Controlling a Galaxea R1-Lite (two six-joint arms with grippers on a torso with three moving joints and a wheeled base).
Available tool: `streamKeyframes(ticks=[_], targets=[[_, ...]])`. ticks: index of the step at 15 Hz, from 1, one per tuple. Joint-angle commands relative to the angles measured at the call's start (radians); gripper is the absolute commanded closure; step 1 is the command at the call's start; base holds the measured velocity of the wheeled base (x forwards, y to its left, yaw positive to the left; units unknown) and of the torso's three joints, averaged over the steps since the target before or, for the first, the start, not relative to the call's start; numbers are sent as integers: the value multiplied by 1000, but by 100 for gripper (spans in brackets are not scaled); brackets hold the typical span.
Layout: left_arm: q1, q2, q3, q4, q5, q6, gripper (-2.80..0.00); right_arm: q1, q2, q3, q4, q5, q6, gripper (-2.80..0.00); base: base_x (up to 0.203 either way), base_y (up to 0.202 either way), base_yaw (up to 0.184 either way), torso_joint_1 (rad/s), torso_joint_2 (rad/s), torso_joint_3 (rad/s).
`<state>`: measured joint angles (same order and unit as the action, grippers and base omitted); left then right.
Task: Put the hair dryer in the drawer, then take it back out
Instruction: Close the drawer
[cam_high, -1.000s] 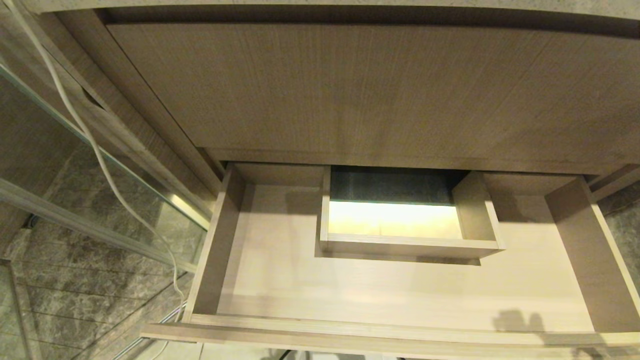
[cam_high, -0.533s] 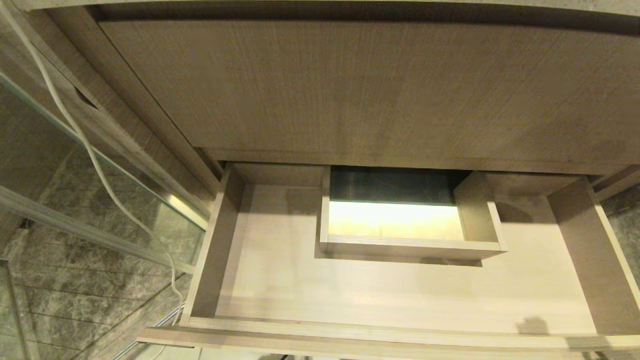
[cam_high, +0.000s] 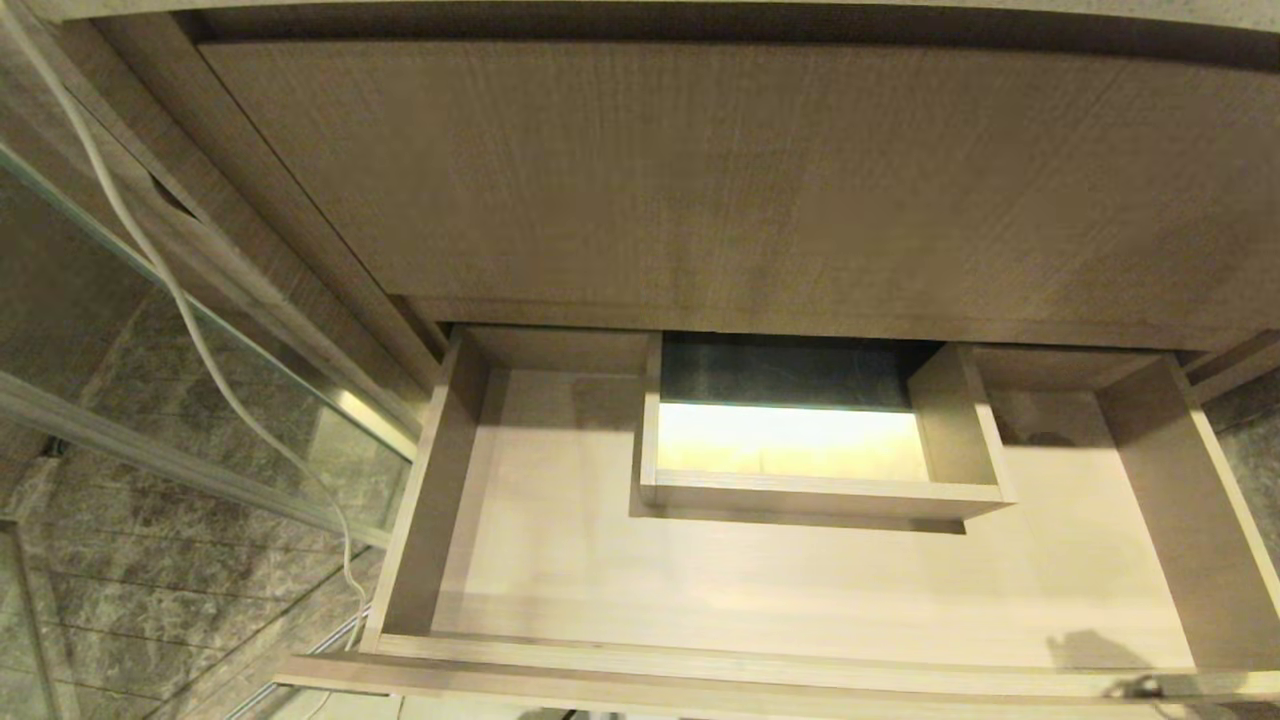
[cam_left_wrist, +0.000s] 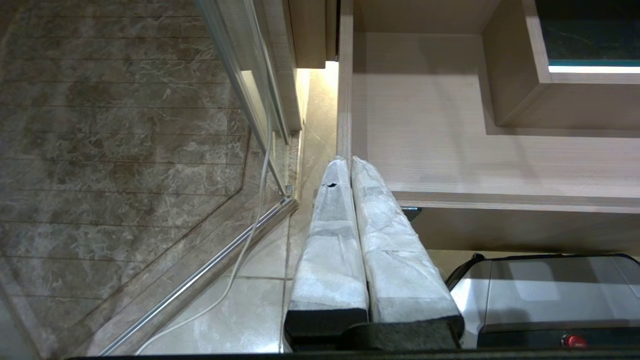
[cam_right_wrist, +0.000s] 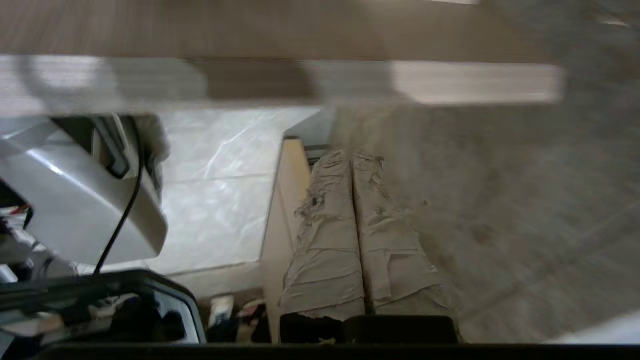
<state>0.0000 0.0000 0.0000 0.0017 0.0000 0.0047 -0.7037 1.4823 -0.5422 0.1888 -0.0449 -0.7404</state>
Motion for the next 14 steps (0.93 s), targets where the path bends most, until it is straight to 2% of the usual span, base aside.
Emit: streamKeyframes(ticks=[1, 5, 11, 14], targets=[[0, 0, 2, 0, 0, 0, 0, 22, 138, 57, -20, 30, -3, 0, 0, 0, 0, 0, 0, 0], [0, 0, 2, 0, 0, 0, 0, 55, 190, 76, -36, 62, -2, 0, 0, 0, 0, 0, 0, 0], [0, 0, 2, 0, 0, 0, 0, 85, 278, 49, -199, 93, -1, 0, 0, 0, 0, 0, 0, 0], [0, 0, 2, 0, 0, 0, 0, 84, 237, 46, -231, 98, -1, 0, 0, 0, 0, 0, 0, 0]])
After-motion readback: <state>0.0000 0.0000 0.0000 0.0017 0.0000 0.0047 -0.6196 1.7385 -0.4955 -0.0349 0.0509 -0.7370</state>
